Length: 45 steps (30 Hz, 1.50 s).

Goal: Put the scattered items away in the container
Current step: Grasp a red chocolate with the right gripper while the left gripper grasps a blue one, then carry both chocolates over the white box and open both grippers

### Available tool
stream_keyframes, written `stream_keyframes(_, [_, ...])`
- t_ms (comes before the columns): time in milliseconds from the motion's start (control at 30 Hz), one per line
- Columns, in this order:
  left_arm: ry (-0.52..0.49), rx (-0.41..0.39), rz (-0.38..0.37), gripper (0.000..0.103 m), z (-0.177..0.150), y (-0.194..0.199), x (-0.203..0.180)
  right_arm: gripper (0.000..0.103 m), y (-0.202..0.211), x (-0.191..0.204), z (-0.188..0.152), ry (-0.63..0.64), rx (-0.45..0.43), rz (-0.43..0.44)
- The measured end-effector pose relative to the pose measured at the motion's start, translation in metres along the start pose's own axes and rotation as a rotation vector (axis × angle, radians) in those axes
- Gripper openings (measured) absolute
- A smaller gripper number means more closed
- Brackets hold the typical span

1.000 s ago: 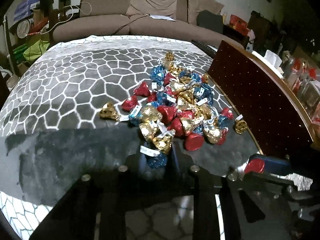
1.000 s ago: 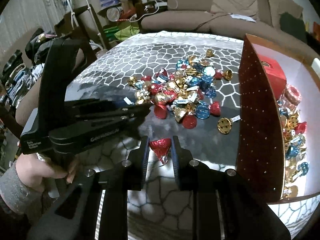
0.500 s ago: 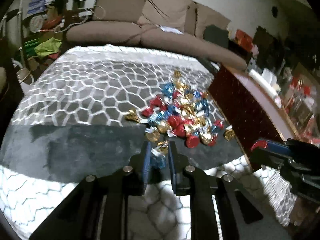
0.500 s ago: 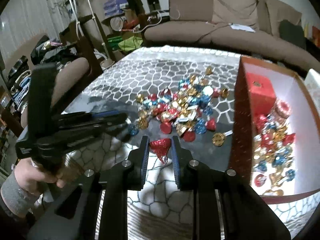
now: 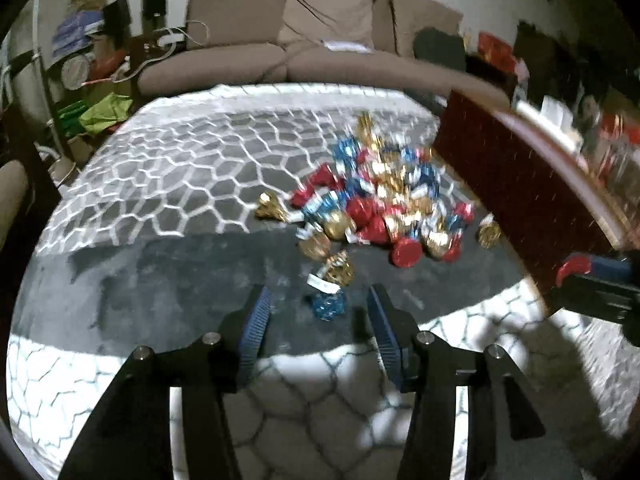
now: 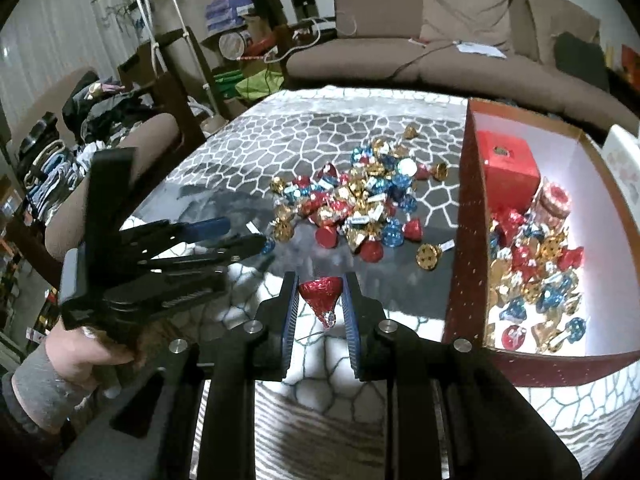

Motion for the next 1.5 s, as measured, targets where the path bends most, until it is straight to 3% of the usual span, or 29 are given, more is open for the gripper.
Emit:
stream_keyframes(67, [-0.013, 0.013, 0.019, 0.047, -0.002, -0.007, -0.003, 0.021, -0.003, -0.001, -0.002, 0.001, 0.007, 0.0])
stream_keyframes(100, [-0.006, 0.001, 0.006, 0.026, -0.001, -0.005, -0.003, 0.021, -0.005, -0.002, -0.003, 0.001, 0.012, 0.001])
stream_keyframes(133, [0.002, -0.003, -0.003, 0.022, -0.001, -0.004, -0.003, 0.021, -0.007, -0.003, -0.003, 0.001, 0.015, 0.001])
stream_keyframes(367, [0.09, 0.007, -0.061, 0.022, -0.001, 0.0, 0.01, 0.021, -0.009, -0.005, -0.004, -0.003, 0.013, 0.008])
stream_keyframes(600, [0.05, -0.042, -0.078, 0.022, 0.014, 0.044, -0.004, 0.021, 0.014, -0.001, 0.008, 0.012, -0.026, 0.017])
stream_keyframes(833, [-0.039, -0.112, -0.131, 0.022, 0.055, 0.096, -0.054, 0.021, 0.067, -0.016, 0.029, 0.019, -0.096, -0.027])
stream_keyframes(967, [-0.076, -0.125, -0.18, 0.022, 0.082, 0.109, -0.094, 0.021, 0.105, -0.053, 0.043, -0.022, -0.124, -0.069])
stream_keyframes(1067, [-0.094, -0.111, -0.226, 0.022, 0.104, 0.107, -0.131, 0.021, 0.126, -0.088, 0.051, -0.069, -0.132, -0.086])
stream_keyframes(1200, [-0.156, -0.088, -0.231, 0.022, 0.118, 0.097, -0.174, 0.021, 0.141, -0.133, 0.057, -0.14, -0.142, -0.09])
stream_keyframes(1500, [-0.219, 0.004, -0.157, 0.022, 0.117, 0.055, -0.216, 0.021, 0.116, -0.178, 0.056, -0.19, -0.097, -0.059])
Point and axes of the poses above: each gripper's, at about its wrist camera, not at the fingertips, and y roughly against the way its jaws point, x to its left, z to its top, the point moved 4 cm from there along -y, roughly the way its jaws point, and after that the axes turned 14 degrees about z, right-handed, at the moved point
